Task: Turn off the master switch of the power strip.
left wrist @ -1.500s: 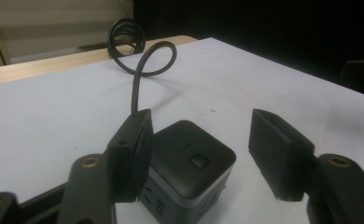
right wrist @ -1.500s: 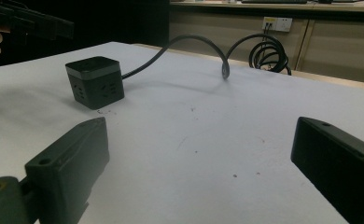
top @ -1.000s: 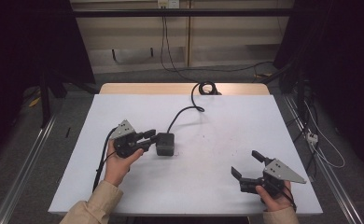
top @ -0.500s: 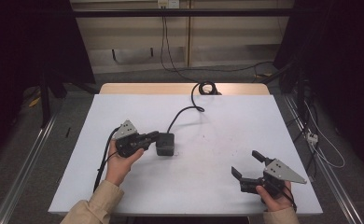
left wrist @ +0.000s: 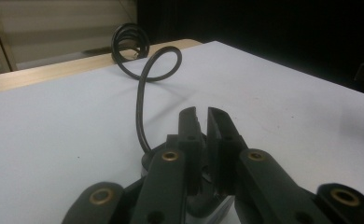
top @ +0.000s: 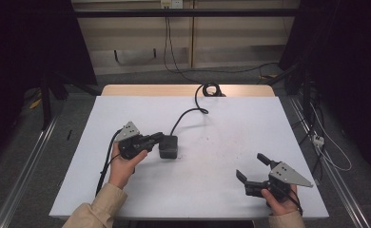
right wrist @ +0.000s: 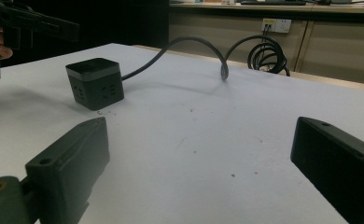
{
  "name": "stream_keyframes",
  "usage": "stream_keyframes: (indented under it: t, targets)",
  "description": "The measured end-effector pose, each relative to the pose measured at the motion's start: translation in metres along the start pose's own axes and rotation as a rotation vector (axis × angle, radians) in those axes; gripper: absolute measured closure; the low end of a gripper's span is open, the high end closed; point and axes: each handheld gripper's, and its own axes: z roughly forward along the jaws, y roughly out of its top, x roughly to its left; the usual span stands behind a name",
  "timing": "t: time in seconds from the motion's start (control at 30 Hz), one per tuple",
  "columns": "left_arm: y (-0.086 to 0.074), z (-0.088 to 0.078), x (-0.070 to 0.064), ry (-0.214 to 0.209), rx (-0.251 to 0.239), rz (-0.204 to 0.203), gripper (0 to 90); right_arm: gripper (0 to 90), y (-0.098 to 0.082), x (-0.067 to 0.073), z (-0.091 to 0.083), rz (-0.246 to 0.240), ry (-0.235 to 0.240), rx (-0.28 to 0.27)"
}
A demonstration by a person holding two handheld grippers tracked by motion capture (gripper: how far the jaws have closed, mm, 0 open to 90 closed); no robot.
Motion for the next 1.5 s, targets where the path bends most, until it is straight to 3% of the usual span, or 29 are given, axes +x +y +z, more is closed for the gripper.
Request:
stream_keyframes:
  t: [0.2,0.47,0.7,1.5]
  targets:
    - [0.002,0.003,-0.001,-0.022,0.003,0.002,90.0,4.2,0.000,0.000,0.000,0.000,0.000,0.000]
    - [0.001,0.007,-0.001,-0.038,0.033,-0.012,90.0,4.2,0.000,0.000,0.000,0.000,0.000,0.000]
    - [0.003,0.013,-0.004,-0.062,0.060,0.009,90.0,4.2,0.000,0.000,0.000,-0.001,0.000,-0.001]
    - [-0.002,0.021,-0.005,-0.056,0.095,-0.002,90.0,4.2,0.000,0.000,-0.001,-0.001,0.005,0.000]
